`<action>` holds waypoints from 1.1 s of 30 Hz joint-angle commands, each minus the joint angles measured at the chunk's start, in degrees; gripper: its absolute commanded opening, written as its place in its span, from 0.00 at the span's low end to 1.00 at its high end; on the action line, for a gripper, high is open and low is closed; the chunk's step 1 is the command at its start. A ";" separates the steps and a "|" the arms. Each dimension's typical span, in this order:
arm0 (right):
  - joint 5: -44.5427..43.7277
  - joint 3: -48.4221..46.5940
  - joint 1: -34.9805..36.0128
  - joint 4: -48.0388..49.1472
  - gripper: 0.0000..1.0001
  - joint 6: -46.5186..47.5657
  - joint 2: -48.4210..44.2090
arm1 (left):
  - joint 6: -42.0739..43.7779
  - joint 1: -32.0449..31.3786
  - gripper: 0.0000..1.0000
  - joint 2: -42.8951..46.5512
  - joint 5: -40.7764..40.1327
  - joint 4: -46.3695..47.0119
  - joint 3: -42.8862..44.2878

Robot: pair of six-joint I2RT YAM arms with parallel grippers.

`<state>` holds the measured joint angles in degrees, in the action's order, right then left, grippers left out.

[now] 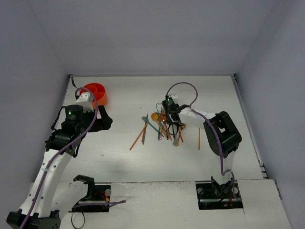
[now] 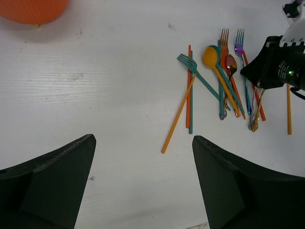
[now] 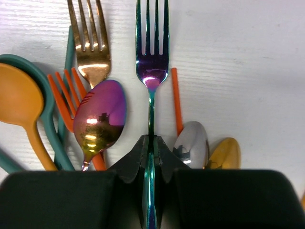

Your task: Sort the eating utensils into containers

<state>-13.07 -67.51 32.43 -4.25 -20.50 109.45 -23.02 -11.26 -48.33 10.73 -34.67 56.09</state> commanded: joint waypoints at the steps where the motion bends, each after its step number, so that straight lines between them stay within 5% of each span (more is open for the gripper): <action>1: -4.51 -3.66 -0.57 -0.45 0.00 4.21 -5.31 | -1.45 -0.25 0.80 -1.05 1.61 1.45 5.27; 12: 10.53 -5.43 2.87 2.75 0.00 10.92 -22.01 | -8.00 -1.77 0.80 -6.74 6.02 8.10 13.72; 23: 25.22 -7.73 11.44 6.92 0.00 7.90 -27.02 | -9.48 -14.35 0.79 -15.88 -1.70 20.15 18.35; 33: 31.62 -8.25 12.04 10.08 0.00 5.20 -27.53 | -5.11 -19.09 0.60 -21.22 -6.86 23.18 20.39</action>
<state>14.53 -72.73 44.31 -0.06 -13.72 83.72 -30.29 -29.28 -69.19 7.00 -17.40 73.04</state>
